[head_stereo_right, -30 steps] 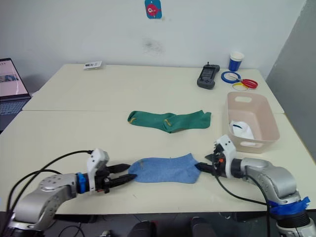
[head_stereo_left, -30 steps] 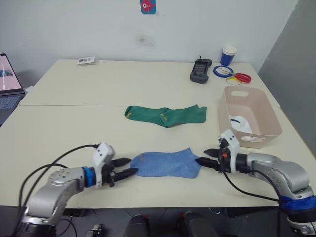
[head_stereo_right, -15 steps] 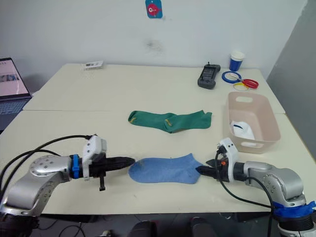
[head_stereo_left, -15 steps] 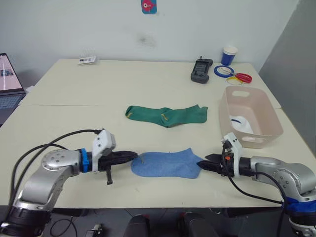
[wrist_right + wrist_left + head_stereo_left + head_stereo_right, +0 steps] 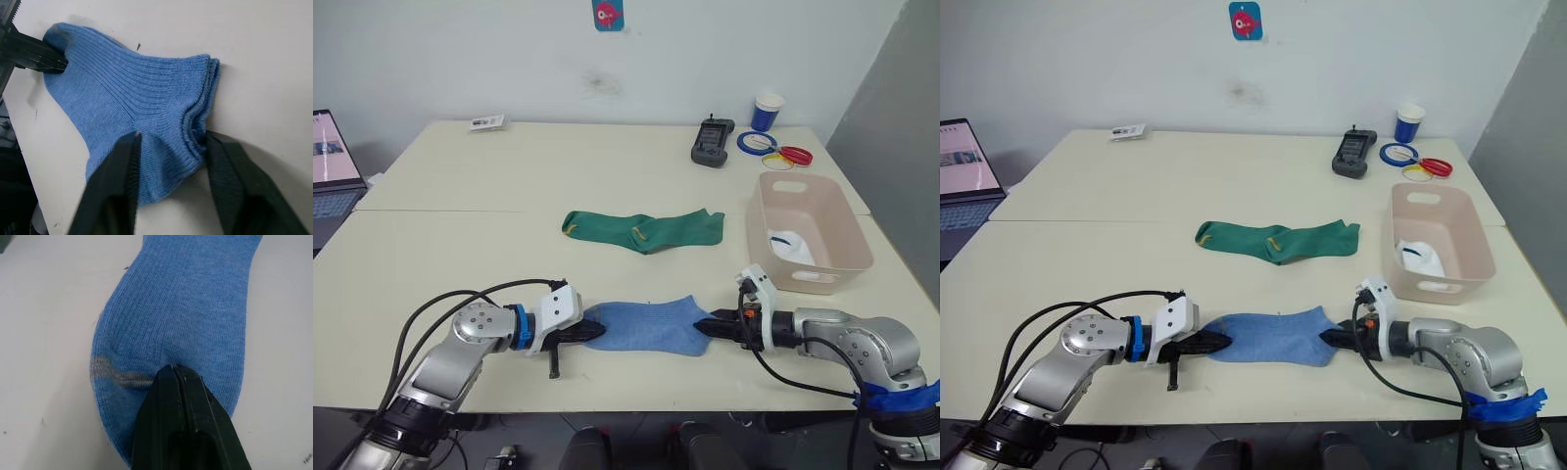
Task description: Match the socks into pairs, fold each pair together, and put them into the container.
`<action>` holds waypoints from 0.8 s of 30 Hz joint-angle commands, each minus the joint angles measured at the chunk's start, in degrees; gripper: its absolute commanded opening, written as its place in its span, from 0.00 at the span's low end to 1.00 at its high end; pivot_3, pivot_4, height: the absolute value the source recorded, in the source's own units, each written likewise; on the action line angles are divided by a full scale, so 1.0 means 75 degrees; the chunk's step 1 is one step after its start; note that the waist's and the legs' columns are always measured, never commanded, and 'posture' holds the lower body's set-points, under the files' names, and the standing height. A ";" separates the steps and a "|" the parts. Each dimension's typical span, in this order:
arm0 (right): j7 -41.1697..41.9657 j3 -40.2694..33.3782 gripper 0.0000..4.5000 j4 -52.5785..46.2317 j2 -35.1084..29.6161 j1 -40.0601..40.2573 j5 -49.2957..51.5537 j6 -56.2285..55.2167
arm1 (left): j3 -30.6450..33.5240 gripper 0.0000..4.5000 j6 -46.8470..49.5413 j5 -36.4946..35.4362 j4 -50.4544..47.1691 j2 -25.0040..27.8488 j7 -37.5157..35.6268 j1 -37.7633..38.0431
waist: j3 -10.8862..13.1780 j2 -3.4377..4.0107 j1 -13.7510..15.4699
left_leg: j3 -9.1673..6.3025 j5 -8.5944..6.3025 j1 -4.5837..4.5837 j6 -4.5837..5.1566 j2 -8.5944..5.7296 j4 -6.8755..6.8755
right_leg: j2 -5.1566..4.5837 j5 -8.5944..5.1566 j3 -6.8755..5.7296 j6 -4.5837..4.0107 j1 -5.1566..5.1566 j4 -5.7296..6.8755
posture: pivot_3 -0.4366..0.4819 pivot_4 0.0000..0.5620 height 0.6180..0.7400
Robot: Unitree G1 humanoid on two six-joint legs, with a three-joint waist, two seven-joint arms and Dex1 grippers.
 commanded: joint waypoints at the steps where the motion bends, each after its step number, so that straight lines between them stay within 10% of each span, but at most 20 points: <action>1: 0.0148 -0.0301 0.13 -0.0058 -0.0097 -0.0167 0.0290 0.0160 | -0.0285 0.00 0.0389 0.0236 0.0104 -0.0044 0.0085 0.0274 | -0.0002 0.0000 0.0000 | 0.0001 0.0000 0.0001 0.0000 -0.0002 0.0000 | -0.0002 0.0000 0.0000 0.0001 0.0001 0.0000 | 0.48 0.27 1.00; 3: 0.0179 -0.0466 0.01 -0.0046 -0.0079 -0.0225 0.0442 0.0314 | -0.0234 0.00 0.0502 0.0164 0.0061 -0.0097 0.0137 0.0262 | -0.0002 0.0000 0.0001 | 0.0001 0.0000 0.0000 0.0000 -0.0004 0.0000 | -0.0004 0.0000 -0.0001 0.0001 0.0003 -0.0002 | 0.48 0.27 1.00; 16: -0.0232 -0.1523 0.01 0.0224 0.1164 -0.1597 0.2167 0.2181 | -0.0211 0.00 0.1015 -0.0080 0.0108 -0.0273 0.0119 -0.0041 | -0.0003 0.0002 0.0004 | -0.0006 0.0000 0.0000 0.0000 -0.0005 -0.0001 | -0.0002 0.0000 -0.0007 0.0002 0.0005 -0.0003 | 0.48 0.27 1.00; 24: -0.0624 -0.0338 0.01 0.0738 0.2156 -0.2063 0.1431 0.1657 | -0.0212 0.00 0.1310 -0.0108 0.0197 -0.0408 0.0143 -0.0179 | -0.0005 0.0006 0.0015 | -0.0005 0.0000 -0.0002 0.0001 -0.0010 0.0001 | -0.0009 0.0001 -0.0006 0.0004 0.0008 -0.0007 | 0.48 0.27 1.00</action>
